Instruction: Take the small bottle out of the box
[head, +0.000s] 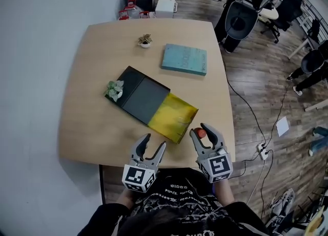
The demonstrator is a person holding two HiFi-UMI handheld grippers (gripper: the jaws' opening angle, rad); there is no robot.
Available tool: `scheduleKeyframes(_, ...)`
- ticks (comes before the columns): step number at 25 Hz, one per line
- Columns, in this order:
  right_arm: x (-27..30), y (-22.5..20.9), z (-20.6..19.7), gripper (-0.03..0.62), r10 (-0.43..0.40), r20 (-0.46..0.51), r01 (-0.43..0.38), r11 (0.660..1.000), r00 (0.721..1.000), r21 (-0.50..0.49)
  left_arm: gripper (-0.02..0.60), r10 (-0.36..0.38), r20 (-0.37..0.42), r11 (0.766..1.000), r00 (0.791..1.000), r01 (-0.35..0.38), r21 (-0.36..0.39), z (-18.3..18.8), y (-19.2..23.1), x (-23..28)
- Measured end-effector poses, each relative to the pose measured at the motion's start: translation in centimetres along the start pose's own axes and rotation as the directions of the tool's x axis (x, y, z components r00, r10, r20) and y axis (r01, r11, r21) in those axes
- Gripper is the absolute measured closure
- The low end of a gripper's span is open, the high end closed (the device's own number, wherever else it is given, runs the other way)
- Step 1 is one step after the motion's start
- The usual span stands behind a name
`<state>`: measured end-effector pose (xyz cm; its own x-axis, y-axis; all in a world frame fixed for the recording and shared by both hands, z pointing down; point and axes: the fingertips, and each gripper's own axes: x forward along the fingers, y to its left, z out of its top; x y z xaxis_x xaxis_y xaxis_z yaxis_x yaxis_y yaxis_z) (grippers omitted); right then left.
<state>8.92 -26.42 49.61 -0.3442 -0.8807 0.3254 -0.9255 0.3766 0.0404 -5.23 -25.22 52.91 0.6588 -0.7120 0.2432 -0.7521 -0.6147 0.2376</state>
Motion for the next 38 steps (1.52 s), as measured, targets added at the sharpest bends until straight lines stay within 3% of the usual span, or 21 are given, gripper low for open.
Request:
scheduleKeyframes(9,-1.6,-0.7,-1.0,0.442,-0.054,-0.002,0.054,0.998,0.999,0.027,0.330,-0.016,-0.001,1.000,1.000,0.016,0.014,0.0,-0.3,-0.3)
scheduleKeyframes(13,-1.5,-0.7,-0.7,0.442,-0.085,0.022,0.084,0.996,0.996,0.027,0.337,0.035,-0.006,0.998,0.999,-0.035,0.042,0.0,0.1,-0.5)
scheduleKeyframes(19,-1.1,-0.2,-1.2,0.442,-0.076,0.020,0.074,0.996,0.997,0.049,0.523,0.065,0.000,0.997,0.998,-0.065,0.045,0.1,0.4,-0.7)
scheduleKeyframes(22,-1.0,-0.1,-1.2,0.442,-0.071,0.021,0.070,0.996,0.997,0.049,0.577,0.053,-0.003,0.998,0.999,-0.053,0.025,0.1,0.3,-0.7)
scheduleKeyframes(38,-0.6,-0.7,-1.7,0.444,-0.073,0.015,0.072,0.996,0.997,0.044,0.578,0.026,0.018,1.000,1.000,-0.026,0.000,0.5,-0.5,0.2)
